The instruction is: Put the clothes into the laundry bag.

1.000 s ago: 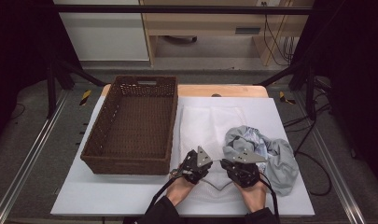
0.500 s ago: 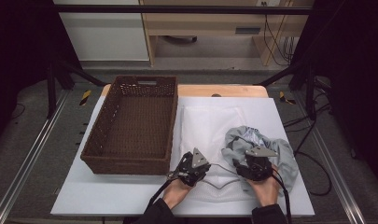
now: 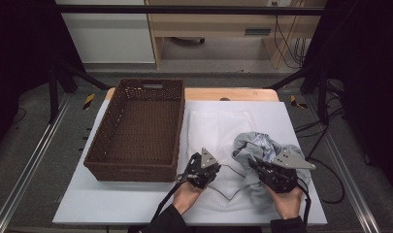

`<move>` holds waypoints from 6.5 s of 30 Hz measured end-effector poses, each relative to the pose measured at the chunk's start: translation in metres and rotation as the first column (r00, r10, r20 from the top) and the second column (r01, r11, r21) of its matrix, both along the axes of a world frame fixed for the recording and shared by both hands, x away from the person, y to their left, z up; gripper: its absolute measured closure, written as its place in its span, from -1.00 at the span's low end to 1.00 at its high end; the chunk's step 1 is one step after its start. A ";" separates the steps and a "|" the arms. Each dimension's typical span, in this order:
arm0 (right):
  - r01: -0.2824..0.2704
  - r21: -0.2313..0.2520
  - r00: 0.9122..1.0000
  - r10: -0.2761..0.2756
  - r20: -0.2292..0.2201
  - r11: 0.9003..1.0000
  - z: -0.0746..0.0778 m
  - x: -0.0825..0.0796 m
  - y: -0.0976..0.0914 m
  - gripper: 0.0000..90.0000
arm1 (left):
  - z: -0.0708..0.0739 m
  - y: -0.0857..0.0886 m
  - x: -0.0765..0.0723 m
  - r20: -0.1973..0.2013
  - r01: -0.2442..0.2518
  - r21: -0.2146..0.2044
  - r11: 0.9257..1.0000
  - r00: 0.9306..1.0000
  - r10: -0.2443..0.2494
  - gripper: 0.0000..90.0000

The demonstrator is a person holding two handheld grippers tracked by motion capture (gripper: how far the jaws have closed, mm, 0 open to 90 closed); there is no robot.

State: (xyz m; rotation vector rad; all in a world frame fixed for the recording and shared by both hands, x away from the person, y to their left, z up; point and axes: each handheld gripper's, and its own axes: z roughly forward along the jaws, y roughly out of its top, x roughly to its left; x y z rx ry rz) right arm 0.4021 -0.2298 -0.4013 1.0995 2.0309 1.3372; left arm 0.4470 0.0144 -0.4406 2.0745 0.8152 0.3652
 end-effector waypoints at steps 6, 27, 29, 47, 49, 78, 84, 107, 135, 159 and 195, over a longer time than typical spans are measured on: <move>-0.138 -0.001 0.990 0.138 -0.035 0.990 -0.005 -0.016 0.022 0.83 | 0.016 0.000 0.009 -0.010 -0.030 -0.058 0.998 1.000 0.029 0.96; -0.110 -0.089 0.983 0.095 -0.156 0.990 -0.059 0.014 0.059 0.10 | 0.007 0.021 -0.021 0.039 0.035 -0.078 0.996 0.999 -0.032 0.96; -0.101 -0.094 0.986 0.087 -0.141 0.990 -0.049 0.007 0.052 0.06 | 0.002 0.025 -0.023 0.041 0.034 -0.077 0.996 0.999 -0.031 0.96; 0.160 -0.187 0.968 -0.191 -0.163 0.969 -0.056 0.038 -0.003 0.91 | -0.007 0.022 -0.021 0.014 0.045 -0.037 0.998 0.999 -0.044 0.96; 0.104 -0.127 0.990 -0.115 -0.077 0.986 -0.042 0.026 -0.004 0.92 | -0.005 0.021 -0.019 0.005 0.046 -0.027 0.999 0.999 -0.046 0.96; -0.141 -0.128 0.978 0.118 -0.173 0.982 -0.076 0.029 0.081 0.41 | 0.025 0.022 -0.015 0.038 0.043 -0.103 0.994 0.999 -0.039 0.96; -0.107 -0.042 0.993 0.105 -0.053 0.993 -0.036 0.000 0.054 -0.15 | 0.011 0.029 -0.018 0.039 0.043 -0.068 0.997 0.998 -0.040 0.96; 0.101 -0.122 0.980 -0.120 -0.160 0.987 -0.044 0.051 0.014 0.87 | 0.002 0.034 -0.014 -0.010 0.016 -0.062 0.998 1.000 -0.017 0.96; -0.139 -0.073 0.981 0.127 -0.148 0.988 -0.049 0.021 0.069 0.27 | 0.011 0.042 -0.022 0.016 0.029 -0.092 0.995 0.999 -0.027 0.96; -0.107 0.058 0.982 0.115 -0.152 0.993 -0.019 0.033 0.022 0.93 | 0.006 0.044 -0.016 0.011 -0.007 -0.056 0.998 1.000 0.007 0.96; 0.082 -0.014 0.991 -0.083 -0.102 0.997 -0.026 0.026 0.028 -0.20 | 0.008 0.058 -0.025 0.059 -0.007 -0.046 0.999 0.998 0.010 0.96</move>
